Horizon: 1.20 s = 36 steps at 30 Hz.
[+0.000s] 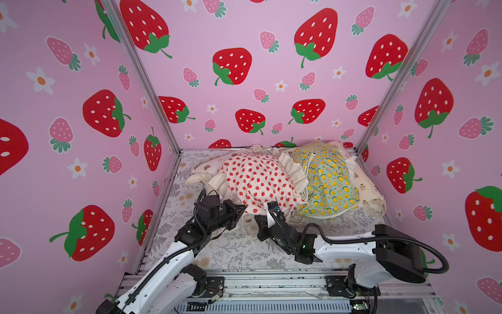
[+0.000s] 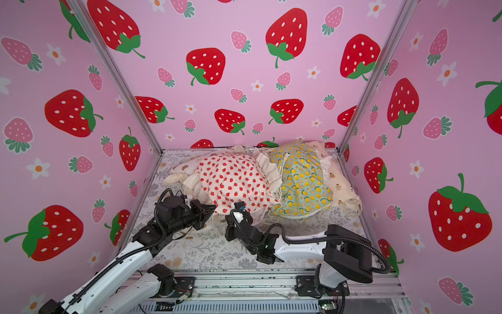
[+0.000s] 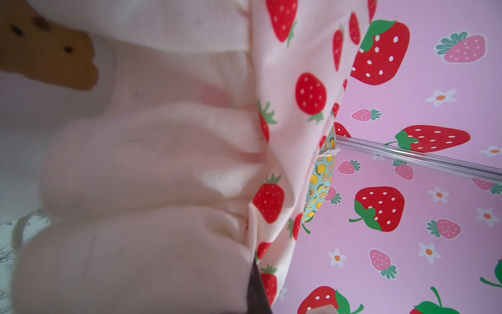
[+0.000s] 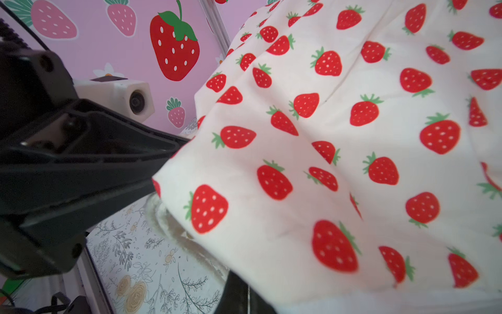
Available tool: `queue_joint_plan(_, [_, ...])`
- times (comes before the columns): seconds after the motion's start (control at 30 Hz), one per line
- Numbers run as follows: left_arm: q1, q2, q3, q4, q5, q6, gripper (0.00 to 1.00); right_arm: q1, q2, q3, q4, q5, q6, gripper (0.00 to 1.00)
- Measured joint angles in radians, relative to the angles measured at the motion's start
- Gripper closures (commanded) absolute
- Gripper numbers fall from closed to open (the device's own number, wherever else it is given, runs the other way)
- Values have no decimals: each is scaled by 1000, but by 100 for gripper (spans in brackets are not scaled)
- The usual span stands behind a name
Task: Zip up pillowcases
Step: Zip the zipper on the pillowcase.
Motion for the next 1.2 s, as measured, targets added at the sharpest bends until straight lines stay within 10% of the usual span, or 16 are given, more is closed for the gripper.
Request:
queue_joint_plan(0.77, [209, -98, 0, -79, 152, 12, 100, -98, -122, 105, -407, -216, 204, 100])
queue_joint_plan(1.2, [470, -101, 28, -106, 254, 66, 100, -179, -194, 104, -644, -284, 233, 100])
